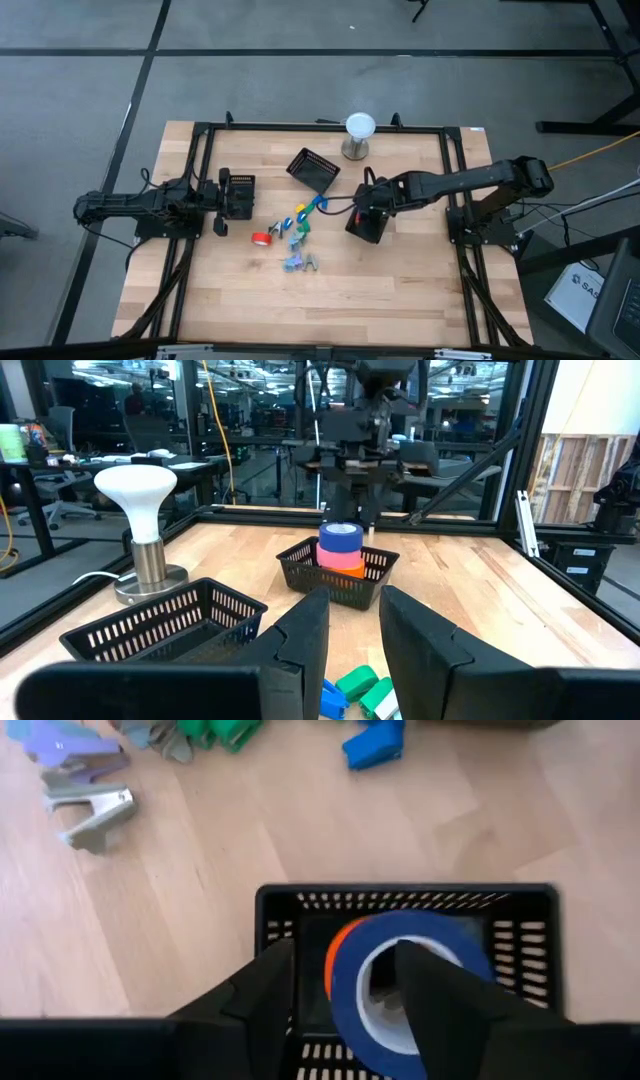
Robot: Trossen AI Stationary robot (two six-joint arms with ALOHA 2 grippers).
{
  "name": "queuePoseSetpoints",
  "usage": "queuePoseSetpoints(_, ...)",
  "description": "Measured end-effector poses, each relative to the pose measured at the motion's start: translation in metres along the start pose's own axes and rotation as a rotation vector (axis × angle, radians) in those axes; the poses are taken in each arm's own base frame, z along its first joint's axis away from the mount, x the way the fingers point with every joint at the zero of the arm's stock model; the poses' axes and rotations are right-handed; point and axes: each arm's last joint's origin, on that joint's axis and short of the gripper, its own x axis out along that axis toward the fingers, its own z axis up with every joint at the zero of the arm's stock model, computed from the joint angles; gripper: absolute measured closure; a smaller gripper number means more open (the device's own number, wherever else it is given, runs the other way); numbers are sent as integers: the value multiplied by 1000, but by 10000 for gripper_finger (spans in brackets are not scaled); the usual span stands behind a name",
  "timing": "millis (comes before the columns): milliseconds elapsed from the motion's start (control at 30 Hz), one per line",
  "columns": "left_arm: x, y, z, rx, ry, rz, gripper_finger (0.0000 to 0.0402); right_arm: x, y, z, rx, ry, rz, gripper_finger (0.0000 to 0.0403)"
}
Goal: Pick and place Stapler, Stapler remover, tape
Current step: Put the blue tape into the right black bin, then put the red tape into the right black bin
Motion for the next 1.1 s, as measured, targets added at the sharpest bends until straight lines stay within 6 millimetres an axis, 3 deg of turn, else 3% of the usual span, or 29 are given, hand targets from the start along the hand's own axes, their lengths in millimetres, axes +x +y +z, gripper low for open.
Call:
queuePoseSetpoints(467, 0, 0, 0, 0, 0, 0, 313, -32, 11, 31, -95, -151, 35, 245)
queuePoseSetpoints(767, 0, 0, 0, 1, 0, 0, 313, -38, 19, 46, -196, -317, 92, 245)
queuePoseSetpoints(1100, 0, 0, 0, 0, 0, 0, 313, -46, 26, 62, -454, -520, 88, 245)
